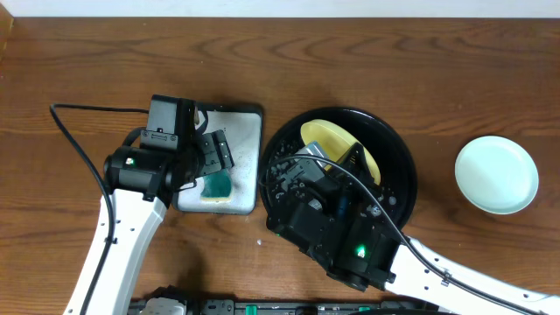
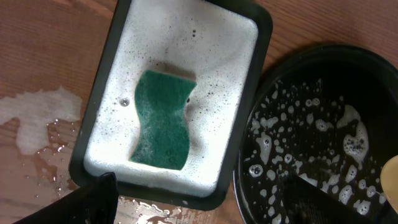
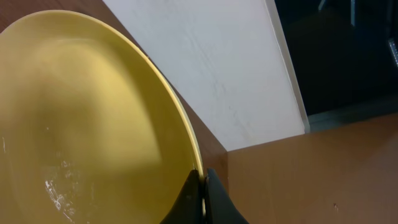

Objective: Clean dirty plates on tray and stack at the side
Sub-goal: 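Tilt and lift the yellow plate by its rim with the right gripper, then carry the yellow plate right and set it on the green plate stack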

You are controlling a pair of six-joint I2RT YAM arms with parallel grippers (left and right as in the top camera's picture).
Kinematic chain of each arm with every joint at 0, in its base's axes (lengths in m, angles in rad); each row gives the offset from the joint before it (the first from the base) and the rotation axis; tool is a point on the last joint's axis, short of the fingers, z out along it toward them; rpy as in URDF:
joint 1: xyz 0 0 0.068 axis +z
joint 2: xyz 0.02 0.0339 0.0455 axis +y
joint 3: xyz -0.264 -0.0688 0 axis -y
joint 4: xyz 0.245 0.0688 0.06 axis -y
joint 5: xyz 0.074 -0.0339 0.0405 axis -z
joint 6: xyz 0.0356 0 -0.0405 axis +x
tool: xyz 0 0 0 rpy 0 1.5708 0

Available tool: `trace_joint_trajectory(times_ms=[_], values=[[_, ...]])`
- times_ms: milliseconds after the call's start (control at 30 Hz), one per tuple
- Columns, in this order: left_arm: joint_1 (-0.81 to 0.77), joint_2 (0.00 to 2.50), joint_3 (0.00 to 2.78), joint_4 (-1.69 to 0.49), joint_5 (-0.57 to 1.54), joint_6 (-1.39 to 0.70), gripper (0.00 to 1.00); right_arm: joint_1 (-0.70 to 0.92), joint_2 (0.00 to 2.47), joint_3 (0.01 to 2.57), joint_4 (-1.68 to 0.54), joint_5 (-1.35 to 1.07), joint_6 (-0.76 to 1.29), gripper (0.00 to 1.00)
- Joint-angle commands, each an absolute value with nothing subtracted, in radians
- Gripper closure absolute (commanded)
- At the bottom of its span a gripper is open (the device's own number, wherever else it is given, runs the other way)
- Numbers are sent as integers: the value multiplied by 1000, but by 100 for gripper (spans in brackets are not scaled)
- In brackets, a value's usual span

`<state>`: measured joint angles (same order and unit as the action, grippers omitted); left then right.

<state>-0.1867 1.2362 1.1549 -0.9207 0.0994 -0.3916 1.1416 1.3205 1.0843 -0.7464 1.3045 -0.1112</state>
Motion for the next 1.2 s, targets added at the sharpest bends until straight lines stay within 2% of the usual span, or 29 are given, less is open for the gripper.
trace_joint_trajectory(times_ms=[0, 1167], values=[[-186, 1236, 1165, -926, 101, -385, 16, 1152, 1303, 1097, -744, 1327, -110, 99], [-186, 1236, 1165, -926, 101, -385, 16, 1132, 1303, 1097, -744, 1322, -110, 99]])
